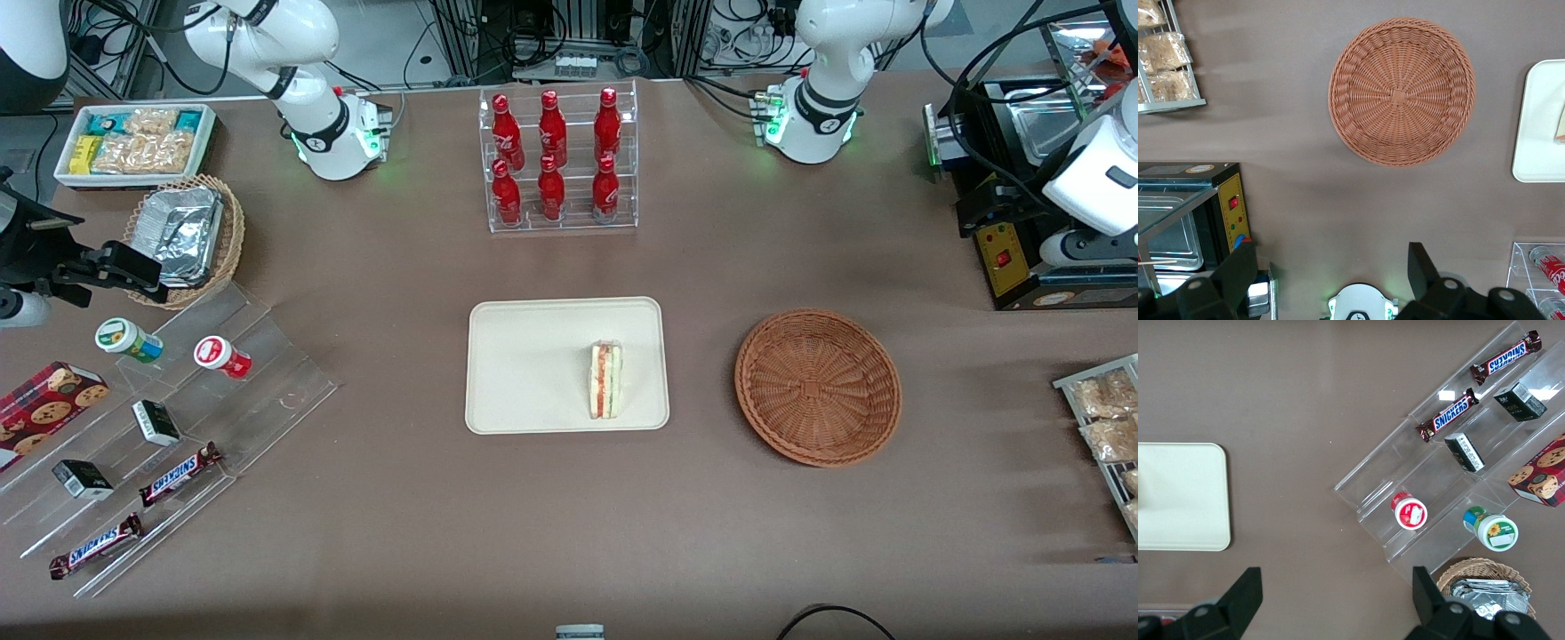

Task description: Place sandwich from basket to tray

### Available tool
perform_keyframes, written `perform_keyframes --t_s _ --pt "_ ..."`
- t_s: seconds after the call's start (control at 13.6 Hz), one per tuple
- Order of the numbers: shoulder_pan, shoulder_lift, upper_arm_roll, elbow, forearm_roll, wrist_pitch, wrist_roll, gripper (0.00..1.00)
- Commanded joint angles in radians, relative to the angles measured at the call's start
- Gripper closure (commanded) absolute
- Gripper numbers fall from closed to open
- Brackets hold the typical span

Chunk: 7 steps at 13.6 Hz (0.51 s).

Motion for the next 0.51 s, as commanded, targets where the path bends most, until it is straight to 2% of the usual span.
perform_keyframes --t_s 0.0,0.15,0.29,0.44 --pt "0.004 -0.014 0.002 0.002 -0.011 -0.004 0.001 0.00" --pt "-0.047 -0.015 0.046 0.002 -0.011 -0.007 -0.001 0.00" --pt "-0.125 -0.019 0.137 0.001 -0.014 -0.010 0.001 0.00" --pt "-0.162 -0.020 0.170 -0.001 -0.014 -0.016 0.002 0.00"
